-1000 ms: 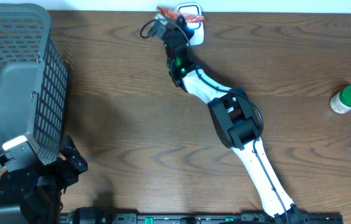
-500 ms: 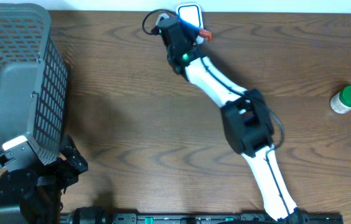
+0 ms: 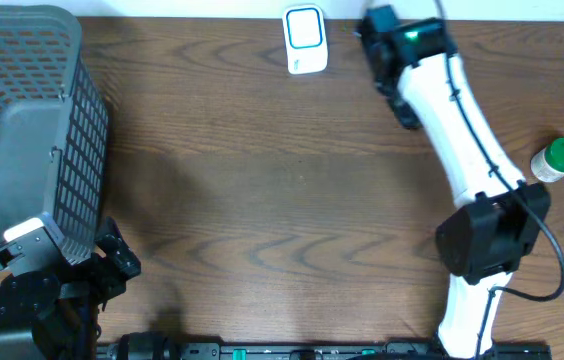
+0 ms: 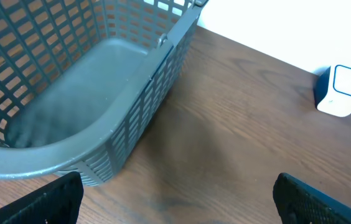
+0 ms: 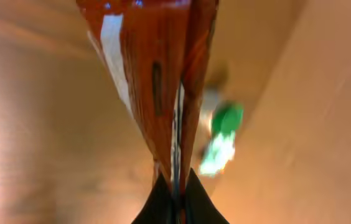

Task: Scan the item barcode
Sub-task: 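Carry the Top bar right and release it beside the Knorr jar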

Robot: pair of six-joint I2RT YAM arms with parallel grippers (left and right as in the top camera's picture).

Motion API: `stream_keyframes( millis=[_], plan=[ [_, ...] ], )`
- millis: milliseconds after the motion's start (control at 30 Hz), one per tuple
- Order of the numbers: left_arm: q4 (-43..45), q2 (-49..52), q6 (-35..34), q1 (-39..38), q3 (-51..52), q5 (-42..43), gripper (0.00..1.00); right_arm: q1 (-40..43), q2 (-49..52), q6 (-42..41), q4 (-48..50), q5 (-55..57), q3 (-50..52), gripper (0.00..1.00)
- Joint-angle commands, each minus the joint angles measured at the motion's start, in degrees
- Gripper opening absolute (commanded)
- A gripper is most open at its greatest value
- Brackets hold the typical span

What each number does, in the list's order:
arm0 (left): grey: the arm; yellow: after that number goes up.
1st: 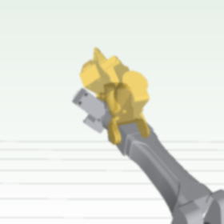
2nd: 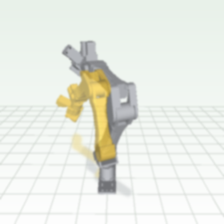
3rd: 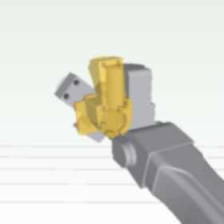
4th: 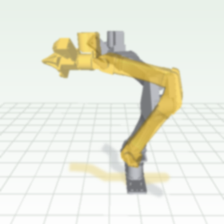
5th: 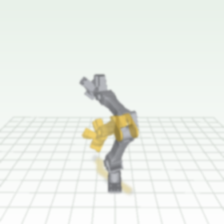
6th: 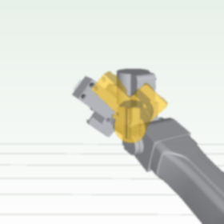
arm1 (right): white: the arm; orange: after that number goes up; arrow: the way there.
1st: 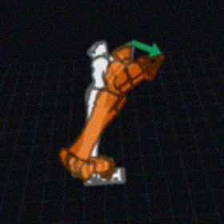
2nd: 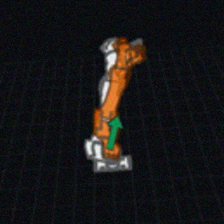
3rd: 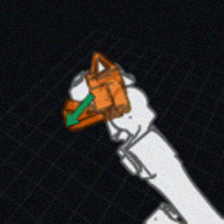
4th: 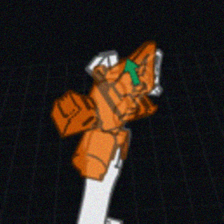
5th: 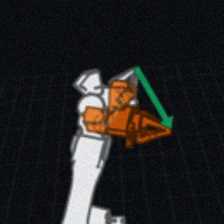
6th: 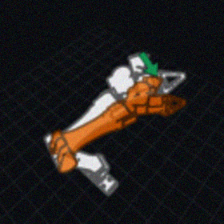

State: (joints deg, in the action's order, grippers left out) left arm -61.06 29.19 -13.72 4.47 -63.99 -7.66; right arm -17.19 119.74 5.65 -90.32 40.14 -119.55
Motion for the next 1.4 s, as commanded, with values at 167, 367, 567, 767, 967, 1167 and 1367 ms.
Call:
stream_keyframes(
  millis=[167, 367, 567, 767, 967, 1167, 1367],
  plan=[
    [0.2, -0.13, 0.04, 0.28, 0.02, -0.48, 0.98, 13.42, 0.81, -9.49, 8.31, 3.04, 12.13, 0.01],
    [0.17, -0.13, 0.04, 0.28, 0.02, -0.48, 0.98, 22.1, 0.81, -4.61, 23.47, 5.44, 25.73, 0.01],
    [0.2, -0.13, 0.04, 0.28, 0.02, -0.48, 0.98, 28.37, 0.81, -3.19, 30.49, 10.82, 30.34, 0.01],
    [0.2, -0.13, 0.07, 0.28, 0.02, -0.48, 0.98, 30.08, -0.02, -3.89, 28.57, 5.57, 27.45, 0.99],
    [0.2, -0.13, 0.04, 0.28, 0.02, -0.48, 0.98, 26.23, -5.51, -3.89, 18.67, -10.32, 13.92, 0.99],
    [0.2, -0.13, 0.04, 0.28, 0.02, -0.48, 0.98, 18.29, -14.03, -3.89, 11.39, -20.92, 4.2, 0.99],
    [0.2, -0.13, 0.04, 0.28, 0.02, -0.48, 0.98, 8.52, -23.3, -3.89, 6.93, -29.07, 3.63, 0.99]
  ],
)
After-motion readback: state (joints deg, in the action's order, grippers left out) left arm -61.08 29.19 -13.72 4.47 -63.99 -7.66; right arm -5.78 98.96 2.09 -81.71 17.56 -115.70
